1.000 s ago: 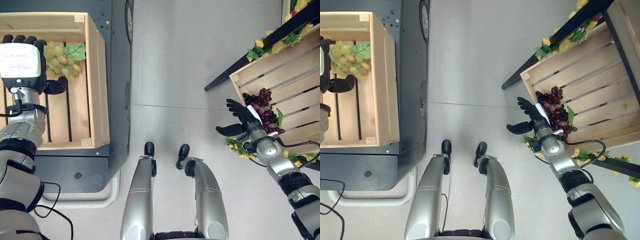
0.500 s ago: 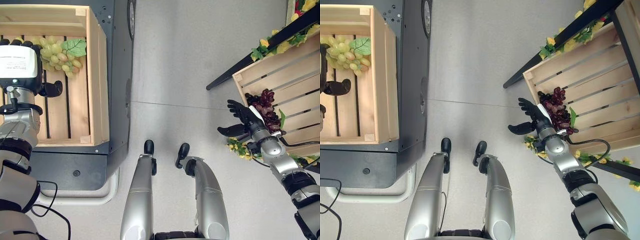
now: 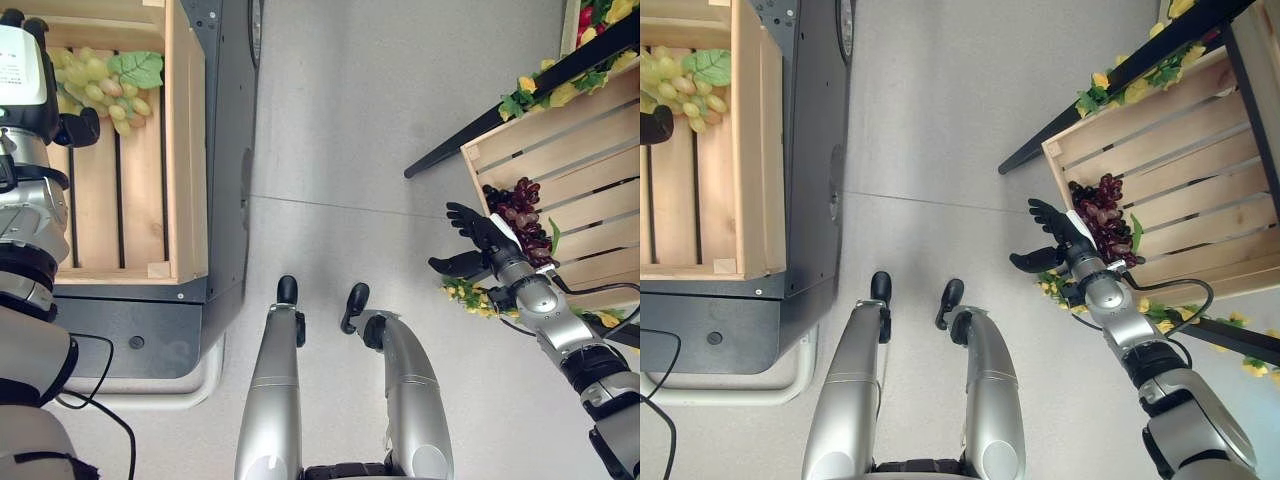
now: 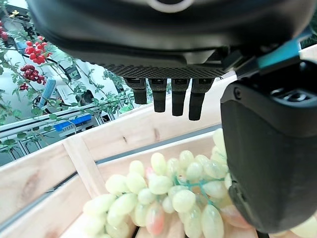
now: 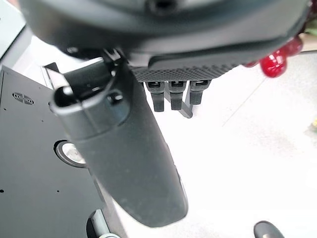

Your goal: Pick up the fruits from the basket on one side to the basket on the other side

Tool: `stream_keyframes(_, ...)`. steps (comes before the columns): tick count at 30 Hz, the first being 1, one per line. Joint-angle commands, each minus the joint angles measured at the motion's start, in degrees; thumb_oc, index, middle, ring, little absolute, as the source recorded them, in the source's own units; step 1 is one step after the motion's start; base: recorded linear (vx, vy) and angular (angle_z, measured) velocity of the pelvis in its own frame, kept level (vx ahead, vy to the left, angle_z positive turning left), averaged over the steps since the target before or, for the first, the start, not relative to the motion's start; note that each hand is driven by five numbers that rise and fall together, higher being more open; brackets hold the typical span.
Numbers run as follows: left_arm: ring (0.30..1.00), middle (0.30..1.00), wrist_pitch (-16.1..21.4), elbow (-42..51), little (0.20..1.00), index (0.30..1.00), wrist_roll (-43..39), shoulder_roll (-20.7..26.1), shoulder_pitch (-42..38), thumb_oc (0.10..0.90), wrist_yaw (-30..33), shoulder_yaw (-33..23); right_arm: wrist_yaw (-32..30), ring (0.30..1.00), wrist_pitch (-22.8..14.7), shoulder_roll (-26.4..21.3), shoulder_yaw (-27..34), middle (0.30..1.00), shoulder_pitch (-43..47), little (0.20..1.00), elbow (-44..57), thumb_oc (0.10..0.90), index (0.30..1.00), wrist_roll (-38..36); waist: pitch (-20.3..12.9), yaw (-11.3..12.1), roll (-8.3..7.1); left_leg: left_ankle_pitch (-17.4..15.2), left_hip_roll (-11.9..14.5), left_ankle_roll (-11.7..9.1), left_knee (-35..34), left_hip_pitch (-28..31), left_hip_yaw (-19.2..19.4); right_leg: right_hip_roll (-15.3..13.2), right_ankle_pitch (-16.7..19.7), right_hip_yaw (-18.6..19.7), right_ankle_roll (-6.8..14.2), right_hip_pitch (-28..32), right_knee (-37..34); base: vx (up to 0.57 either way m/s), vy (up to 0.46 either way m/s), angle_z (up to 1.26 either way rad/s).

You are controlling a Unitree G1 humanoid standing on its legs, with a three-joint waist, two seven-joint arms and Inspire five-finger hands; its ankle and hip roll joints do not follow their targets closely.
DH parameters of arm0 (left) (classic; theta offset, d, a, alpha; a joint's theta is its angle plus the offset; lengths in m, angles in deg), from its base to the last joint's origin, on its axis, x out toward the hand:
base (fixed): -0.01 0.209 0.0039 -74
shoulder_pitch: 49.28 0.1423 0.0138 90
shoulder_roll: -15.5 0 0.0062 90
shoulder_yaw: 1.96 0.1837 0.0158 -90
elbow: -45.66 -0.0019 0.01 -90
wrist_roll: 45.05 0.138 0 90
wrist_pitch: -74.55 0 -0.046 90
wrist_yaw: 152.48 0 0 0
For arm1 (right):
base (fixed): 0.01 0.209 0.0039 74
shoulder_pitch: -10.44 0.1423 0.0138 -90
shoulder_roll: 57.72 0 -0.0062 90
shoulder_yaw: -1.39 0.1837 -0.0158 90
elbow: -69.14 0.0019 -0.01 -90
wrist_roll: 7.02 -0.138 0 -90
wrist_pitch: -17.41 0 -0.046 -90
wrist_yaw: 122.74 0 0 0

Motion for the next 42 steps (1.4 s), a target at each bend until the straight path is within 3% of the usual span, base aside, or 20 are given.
stream_keyframes(1,0.900,0.900,-2.19,1.80,0.900,0.900,1.34,7.67,-5.94,0.800,7.43,-0.63,-0.25,0.900,-5.06,-2.08,3.54,0.900,-1.42,0.900,3.10,0.800,0.900,-3.60,-0.59,1.80,0.51,-0.22,-0.93,0.57,-7.57,5.96,2.12,2.00,0.80,-0.56,0.04,5.28,-0.58,0.00,0.000,0.00)
stream_keyframes(6,0.900,0.900,-1.46,2.55,0.900,0.900,3.92,8.61,-7.63,0.800,2.58,0.86,-0.51,0.900,-4.73,-0.98,3.75,0.900,-1.91,0.900,3.93,0.800,0.900,-3.66,-0.59,2.05,-0.20,-0.65,-0.81,0.85,-7.03,5.71,1.57,2.41,1.07,-0.73,0.37,5.44,-0.42,0.00,-0.003,0.01)
stream_keyframes(15,0.900,0.900,-2.56,4.00,0.900,0.900,2.92,9.17,-5.07,0.800,-7.46,1.76,0.46,0.900,-4.09,-1.02,4.47,0.900,-2.66,0.900,4.52,0.800,0.900,-3.87,-0.59,2.06,-0.08,-0.55,-0.79,0.97,-7.63,5.33,1.33,2.43,1.28,-0.92,0.61,5.00,-0.83,0.00,-0.001,0.00)
stream_keyframes(20,0.900,0.900,2.01,4.63,0.900,0.900,0.76,9.02,-3.88,0.800,-14.49,2.42,1.00,0.900,-4.44,-1.87,5.35,0.900,-2.97,0.900,3.83,0.800,0.900,-4.65,-0.59,1.96,0.02,-0.44,-0.97,1.02,-7.73,4.72,1.31,2.58,1.29,-1.02,0.60,4.47,-0.85,0.00,0.000,0.00)
stream_keyframes(23,0.900,0.900,2.51,5.28,0.900,0.900,0.09,8.49,-3.79,0.800,-17.20,2.86,1.75,0.900,-5.28,-2.27,5.68,0.900,-3.04,0.900,3.51,0.800,0.900,-4.97,-0.59,1.89,0.01,-0.51,-1.03,1.05,-7.53,4.44,1.25,2.50,1.24,-1.08,0.60,4.19,-0.63,0.00,0.000,0.00)
stream_keyframes(29,0.900,0.900,-1.41,3.89,0.900,0.900,-2.35,8.38,-2.95,0.800,-26.25,3.23,2.60,0.900,-6.45,-2.50,6.21,0.900,-3.79,0.900,4.78,0.800,0.900,-5.89,-0.59,1.66,-0.11,-0.64,-1.17,1.13,-7.56,4.85,1.25,2.48,1.29,-1.00,0.76,4.62,-0.91,0.00,0.000,0.00)
stream_keyframes(30,0.789,0.789,-1.67,3.77,0.789,0.789,-2.42,8.35,-2.87,0.726,-26.61,3.21,2.64,0.900,-6.52,-2.50,6.22,0.900,-3.79,0.900,4.79,0.800,0.900,-5.97,-0.59,1.65,-0.11,-0.64,-1.17,1.14,-7.56,4.88,1.27,2.48,1.28,-0.99,0.77,4.65,-0.90,0.00,0.000,0.00)
stream_keyframes(31,0.300,0.300,-1.76,3.23,0.300,0.300,-2.07,8.19,-2.60,0.400,-27.74,2.85,2.95,0.900,-6.50,-2.61,6.20,0.900,-3.63,0.900,5.03,0.800,0.900,-6.63,-0.59,1.59,-0.07,-0.71,-1.20,1.16,-7.55,5.11,1.32,2.50,1.22,-0.91,0.78,4.83,-0.86,0.00,0.000,0.00)
stream_keyframes(37,0.300,0.300,3.34,1.37,0.300,0.300,-5.90,7.97,-1.90,0.400,-28.41,0.70,2.82,0.900,-5.94,-2.59,6.70,0.900,-3.86,0.900,6.17,0.800,0.900,-7.01,-0.59,1.37,0.56,-0.99,-1.54,1.23,-7.64,6.77,1.75,2.44,0.69,-0.35,0.65,6.24,-0.90,0.00,0.000,0.00)
stream_keyframes(42,0.300,0.300,5.28,1.42,0.300,0.300,-7.24,7.92,0.90,0.400,-28.88,-1.78,3.08,0.900,-6.56,-2.38,7.50,0.900,-4.48,0.900,6.20,0.800,0.900,-7.59,-0.59,1.61,1.00,-1.27,-1.86,1.29,-7.72,8.13,1.77,2.32,0.32,-0.21,0.56,7.55,-1.04,0.00,0.000,0.00)
